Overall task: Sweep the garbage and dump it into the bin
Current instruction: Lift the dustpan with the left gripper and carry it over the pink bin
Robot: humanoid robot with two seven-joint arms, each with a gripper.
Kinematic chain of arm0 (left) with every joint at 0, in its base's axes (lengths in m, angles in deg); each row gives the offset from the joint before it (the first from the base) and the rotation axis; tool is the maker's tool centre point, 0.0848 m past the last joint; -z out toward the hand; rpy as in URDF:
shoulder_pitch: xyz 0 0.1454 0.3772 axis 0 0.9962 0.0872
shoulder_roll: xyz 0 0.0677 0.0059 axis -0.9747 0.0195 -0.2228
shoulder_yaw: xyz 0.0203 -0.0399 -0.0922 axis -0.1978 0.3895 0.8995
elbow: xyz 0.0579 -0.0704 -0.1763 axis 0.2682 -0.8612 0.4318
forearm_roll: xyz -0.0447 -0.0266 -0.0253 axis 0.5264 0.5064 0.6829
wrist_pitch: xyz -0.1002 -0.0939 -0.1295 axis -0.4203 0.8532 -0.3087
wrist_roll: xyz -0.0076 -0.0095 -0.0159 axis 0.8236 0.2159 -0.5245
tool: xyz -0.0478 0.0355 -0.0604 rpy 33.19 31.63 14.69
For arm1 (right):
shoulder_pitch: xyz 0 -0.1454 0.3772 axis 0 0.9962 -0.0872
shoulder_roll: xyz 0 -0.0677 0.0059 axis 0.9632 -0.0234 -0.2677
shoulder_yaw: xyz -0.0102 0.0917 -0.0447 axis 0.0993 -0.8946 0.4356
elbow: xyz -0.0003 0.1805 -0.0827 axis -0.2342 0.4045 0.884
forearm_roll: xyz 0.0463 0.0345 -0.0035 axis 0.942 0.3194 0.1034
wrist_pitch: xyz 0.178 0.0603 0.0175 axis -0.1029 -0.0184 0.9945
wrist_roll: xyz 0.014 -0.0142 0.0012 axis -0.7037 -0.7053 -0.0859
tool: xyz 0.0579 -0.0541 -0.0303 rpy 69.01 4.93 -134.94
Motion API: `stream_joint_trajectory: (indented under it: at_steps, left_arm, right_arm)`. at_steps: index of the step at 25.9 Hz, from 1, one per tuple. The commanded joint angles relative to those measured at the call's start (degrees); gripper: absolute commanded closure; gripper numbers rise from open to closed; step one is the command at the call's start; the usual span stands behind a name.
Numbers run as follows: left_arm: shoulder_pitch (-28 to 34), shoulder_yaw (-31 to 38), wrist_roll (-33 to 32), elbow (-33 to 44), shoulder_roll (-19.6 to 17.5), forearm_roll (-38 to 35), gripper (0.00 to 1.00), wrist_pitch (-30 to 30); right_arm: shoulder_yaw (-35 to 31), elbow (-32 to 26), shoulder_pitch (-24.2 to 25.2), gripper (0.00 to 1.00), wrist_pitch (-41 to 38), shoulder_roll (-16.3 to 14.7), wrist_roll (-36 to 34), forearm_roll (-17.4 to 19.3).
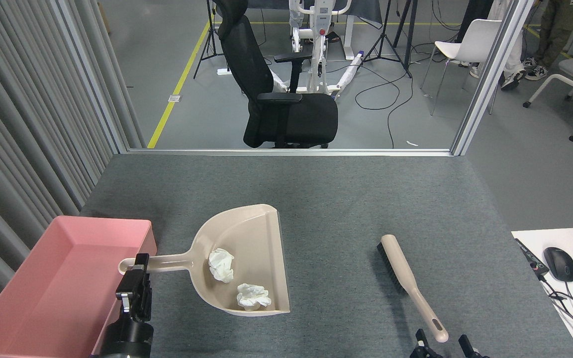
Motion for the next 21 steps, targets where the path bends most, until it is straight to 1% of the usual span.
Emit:
stream_joint_trajectory:
  at_steps: [1,7,10,13,17,21]
  left_arm:
    - [-0.2,2.6,0.0,1.5,-0.3,3.4,0.98,2.7]
    - [0.1,6.3,-0.2,2.9,-0.9,5.7,0.97,3.2]
    - [0.0,7.4,-0.6,3.1,-2.3,8.5,0.97,3.6]
    - [-0.2,9.8,-1.0,3.1,-4.0,9.2,0.97,4.0]
    - [-0.5,12.8,-1.4,3.0,-8.3,12.8,0.97,4.6]
    - [-0.7,15.7,-2.0,1.3,-13.4,13.9,0.96,4.2]
  right_arm:
    - [0.0,0.0,0.0,0.02,0.0,0.0,0.0,0.0]
    - [0.3,0.0,0.0,0.02,0.3,0.0,0.7,-0.2]
    - [0.4,0.0,-0.1,0.02,0.3,0.0,0.7,-0.2]
    - [0.4,0.0,-0.1,0.02,0.3,0.1,0.7,-0.2]
    - [0.4,0.0,-0.1,0.02,0.3,0.1,0.7,-0.2]
    - [0.5,0.0,-0.1,0.02,0.3,0.2,0.7,-0.3]
